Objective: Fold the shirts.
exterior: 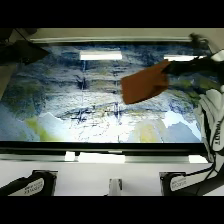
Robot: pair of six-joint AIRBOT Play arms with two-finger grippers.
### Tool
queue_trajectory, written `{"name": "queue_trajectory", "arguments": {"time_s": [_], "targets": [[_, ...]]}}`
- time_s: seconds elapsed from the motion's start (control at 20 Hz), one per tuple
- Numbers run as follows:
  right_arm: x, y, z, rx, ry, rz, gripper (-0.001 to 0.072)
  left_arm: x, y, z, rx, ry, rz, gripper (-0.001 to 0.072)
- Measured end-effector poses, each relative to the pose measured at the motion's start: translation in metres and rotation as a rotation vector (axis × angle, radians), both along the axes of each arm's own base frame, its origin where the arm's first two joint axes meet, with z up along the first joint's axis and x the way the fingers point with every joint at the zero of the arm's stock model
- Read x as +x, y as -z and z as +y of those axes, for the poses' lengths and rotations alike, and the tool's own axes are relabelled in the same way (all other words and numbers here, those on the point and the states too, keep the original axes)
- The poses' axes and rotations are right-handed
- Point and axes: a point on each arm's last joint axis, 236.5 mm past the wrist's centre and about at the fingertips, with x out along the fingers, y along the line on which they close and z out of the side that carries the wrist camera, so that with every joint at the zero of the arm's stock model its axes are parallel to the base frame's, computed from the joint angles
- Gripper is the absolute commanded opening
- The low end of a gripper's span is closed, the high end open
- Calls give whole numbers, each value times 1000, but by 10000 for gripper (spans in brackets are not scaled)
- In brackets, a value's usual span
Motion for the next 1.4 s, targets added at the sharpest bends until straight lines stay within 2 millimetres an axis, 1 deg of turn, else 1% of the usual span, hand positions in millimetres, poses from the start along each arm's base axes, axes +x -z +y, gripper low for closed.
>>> {"name": "queue_trajectory", "arguments": {"time_s": [0.05,0.1,0.15,0.25,0.35,0.4,0.5,0.6,0.7,0.85,0.95,1.15,1.2,1.25,1.3,1.4], "targets": [[-3,-21,-33,-28,51,-20,24,0,0,0,1,1,-1,36],[-11,-37,-66,-54,106,-29,24,0,0,0,2,1,-2,37],[-21,-49,-96,-74,158,-28,24,0,0,0,2,1,-2,36],[-47,-68,-154,-102,267,-26,25,0,0,0,2,1,-3,37],[-78,-78,-206,-121,377,-10,25,0,0,-1,3,5,-2,36],[-96,-83,-230,-128,431,-2,25,-1,0,-3,3,9,-2,37],[-131,-90,-269,-134,528,16,25,-3,1,-6,4,18,0,37],[-165,-94,-298,-137,606,37,26,-4,1,-10,4,28,0,37],[-197,-93,-317,-131,662,77,26,-5,1,-14,4,37,0,37],[-241,-78,-328,-151,693,184,26,-7,1,-20,4,51,-1,37],[-266,-56,-330,-185,702,292,26,-7,0,-22,2,54,-5,36],[-318,5,-325,-280,665,584,33,-5,-2,-25,-3,53,-15,37],[-332,17,-325,-298,659,652,186,-5,-2,-26,-3,55,-15,37],[-345,27,-323,-312,648,716,496,-5,-2,-26,-4,54,-17,37],[-353,33,-323,-324,636,755,680,-5,-3,-26,-4,54,-17,37],[-360,39,-322,-345,601,781,691,-5,-3,-26,-5,53,-19,36]]}}
